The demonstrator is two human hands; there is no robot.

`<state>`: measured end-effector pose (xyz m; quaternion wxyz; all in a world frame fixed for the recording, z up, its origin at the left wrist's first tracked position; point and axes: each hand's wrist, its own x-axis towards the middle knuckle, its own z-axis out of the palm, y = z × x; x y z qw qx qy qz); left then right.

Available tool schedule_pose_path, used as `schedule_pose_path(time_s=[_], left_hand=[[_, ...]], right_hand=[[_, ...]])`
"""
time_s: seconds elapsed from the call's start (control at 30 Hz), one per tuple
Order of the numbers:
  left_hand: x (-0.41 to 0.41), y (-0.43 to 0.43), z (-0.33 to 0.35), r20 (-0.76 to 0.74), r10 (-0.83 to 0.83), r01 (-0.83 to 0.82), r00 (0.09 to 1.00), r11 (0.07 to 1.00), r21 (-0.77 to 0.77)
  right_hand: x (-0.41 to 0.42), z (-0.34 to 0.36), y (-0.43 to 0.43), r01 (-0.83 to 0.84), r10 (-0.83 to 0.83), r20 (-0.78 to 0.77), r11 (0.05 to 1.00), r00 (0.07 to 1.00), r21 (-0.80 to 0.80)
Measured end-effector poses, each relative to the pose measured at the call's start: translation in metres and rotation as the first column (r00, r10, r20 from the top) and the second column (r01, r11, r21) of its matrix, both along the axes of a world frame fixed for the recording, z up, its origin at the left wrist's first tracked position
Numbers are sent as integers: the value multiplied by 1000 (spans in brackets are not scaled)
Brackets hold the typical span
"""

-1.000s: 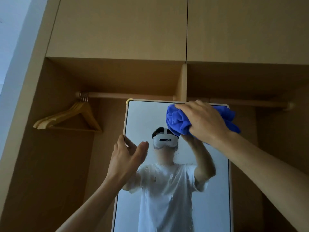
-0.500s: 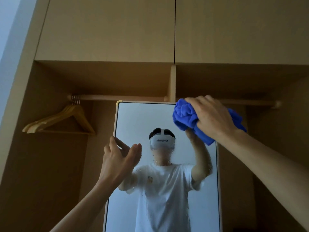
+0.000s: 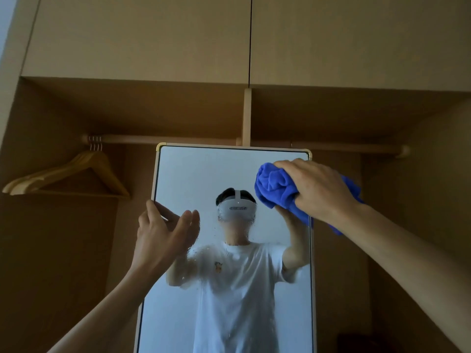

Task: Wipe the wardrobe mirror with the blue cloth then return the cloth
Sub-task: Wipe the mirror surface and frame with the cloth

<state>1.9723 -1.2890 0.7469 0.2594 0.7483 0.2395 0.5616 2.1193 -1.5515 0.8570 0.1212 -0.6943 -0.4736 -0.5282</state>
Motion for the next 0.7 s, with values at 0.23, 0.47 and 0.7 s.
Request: schedule_pose_path(time_s=[0.23, 0.47, 0.7], left_hand=[[-5, -3, 0, -14, -6, 6, 1000, 1000, -17], [-7, -10, -3, -32, -41, 41, 999, 999, -13], [-12, 2, 7, -12, -65, 65, 998, 998, -19]], right_hand=[[0, -22, -5, 0, -2, -42, 999, 999, -37], [10, -1, -13, 44, 17, -240, 968, 971, 246], [7, 11, -17, 93, 62, -343, 904, 937, 417]])
